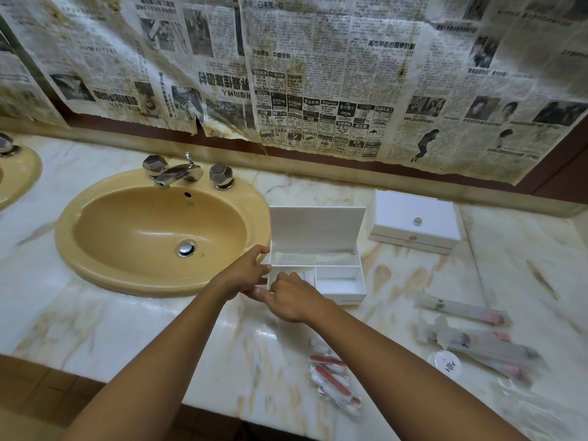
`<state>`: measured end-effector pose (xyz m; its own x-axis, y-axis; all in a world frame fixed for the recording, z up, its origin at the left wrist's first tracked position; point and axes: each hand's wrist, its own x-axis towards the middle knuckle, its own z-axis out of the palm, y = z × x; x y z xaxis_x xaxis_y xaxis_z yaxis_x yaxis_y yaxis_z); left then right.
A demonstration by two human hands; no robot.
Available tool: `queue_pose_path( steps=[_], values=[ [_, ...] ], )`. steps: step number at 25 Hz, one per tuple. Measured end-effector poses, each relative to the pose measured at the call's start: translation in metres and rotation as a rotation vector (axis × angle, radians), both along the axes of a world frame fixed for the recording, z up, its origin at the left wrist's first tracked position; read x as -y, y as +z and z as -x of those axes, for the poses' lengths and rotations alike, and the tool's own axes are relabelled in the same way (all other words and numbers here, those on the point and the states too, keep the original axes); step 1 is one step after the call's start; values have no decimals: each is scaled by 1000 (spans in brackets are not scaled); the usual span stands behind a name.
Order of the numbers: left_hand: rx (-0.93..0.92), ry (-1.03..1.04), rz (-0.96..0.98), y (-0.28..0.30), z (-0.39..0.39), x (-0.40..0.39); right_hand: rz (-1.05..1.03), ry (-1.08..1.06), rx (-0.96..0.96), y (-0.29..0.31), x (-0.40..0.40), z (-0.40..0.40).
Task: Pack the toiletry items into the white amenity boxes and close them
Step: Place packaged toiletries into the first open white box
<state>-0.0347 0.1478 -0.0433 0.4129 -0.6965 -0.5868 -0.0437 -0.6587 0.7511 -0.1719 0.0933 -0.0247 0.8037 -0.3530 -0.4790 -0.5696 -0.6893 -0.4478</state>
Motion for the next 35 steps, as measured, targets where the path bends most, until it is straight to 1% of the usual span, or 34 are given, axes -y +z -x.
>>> queue_pose_path(
  steps=[3,6,7,10,12,14,16,21,23,29,35],
  values=[
    [-15,6,2,1,1,-1,-43,-67,68,-1,3,2],
    [-14,7,3,4,3,-2,-147,-228,227,1,12,15],
    [-22,8,8,5,4,-2,-133,-267,285,1,16,21],
    [-28,22,13,9,9,-3,32,-303,439,0,21,41],
    [-31,28,16,9,9,-3,85,-299,484,4,20,56],
    [-29,24,15,10,9,-3,113,-282,460,8,16,69],
    [-27,22,8,10,10,-3,140,-233,386,5,10,80],
    [-22,24,8,13,13,-4,126,-100,60,-12,0,100],
    [-3,20,-3,12,15,-4,128,-71,-26,-21,-3,104],
    [0,-10,4,11,17,-9,174,-81,-41,-24,-5,100],
    [3,-14,-4,11,17,-9,234,-124,49,-17,-3,92]
  ],
)
